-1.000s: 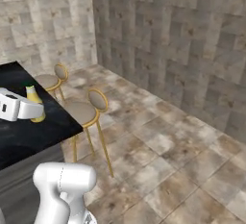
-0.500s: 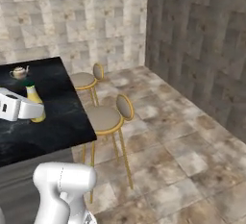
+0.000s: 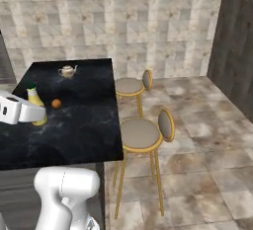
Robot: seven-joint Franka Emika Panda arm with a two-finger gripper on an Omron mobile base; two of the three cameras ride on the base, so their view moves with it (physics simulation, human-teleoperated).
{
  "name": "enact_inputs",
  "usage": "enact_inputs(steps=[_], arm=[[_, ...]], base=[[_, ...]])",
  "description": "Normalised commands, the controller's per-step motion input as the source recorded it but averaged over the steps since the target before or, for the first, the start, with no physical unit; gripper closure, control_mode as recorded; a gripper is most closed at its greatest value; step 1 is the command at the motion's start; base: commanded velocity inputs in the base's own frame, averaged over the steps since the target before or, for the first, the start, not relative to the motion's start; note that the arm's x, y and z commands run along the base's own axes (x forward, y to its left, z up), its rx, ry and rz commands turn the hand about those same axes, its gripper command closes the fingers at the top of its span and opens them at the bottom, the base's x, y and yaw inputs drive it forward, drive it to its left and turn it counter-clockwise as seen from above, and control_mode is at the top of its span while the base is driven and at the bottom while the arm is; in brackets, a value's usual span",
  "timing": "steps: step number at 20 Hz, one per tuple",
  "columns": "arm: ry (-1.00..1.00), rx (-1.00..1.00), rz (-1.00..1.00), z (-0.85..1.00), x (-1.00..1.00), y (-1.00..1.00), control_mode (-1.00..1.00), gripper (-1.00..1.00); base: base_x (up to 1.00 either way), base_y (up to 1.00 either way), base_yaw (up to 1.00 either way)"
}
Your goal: Move the ketchup and mustard from the cabinet to the dining counter.
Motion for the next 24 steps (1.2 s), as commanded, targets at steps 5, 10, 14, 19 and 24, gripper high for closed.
enact_inputs(steps=[5,10,14,19,24], arm=[[0.0,0.0,0.0,0.0,0.0,0.0,1.0,1.0],[0.0,0.0,0.0,0.0,0.0,0.0,1.0,1.0],[0.0,0.0,0.0,0.0,0.0,0.0,1.0,1.0],[0.0,0.0,0.0,0.0,0.0,0.0,1.0,1.0],[0.0,0.0,0.0,0.0,0.0,0.0,1.0,1.0]], base=[[0.54,-0.09,0.49],[0.6,-0.18,0.45],[0.72,-0.29,0.41],[0.72,-0.34,0.39],[0.76,-0.38,0.37]])
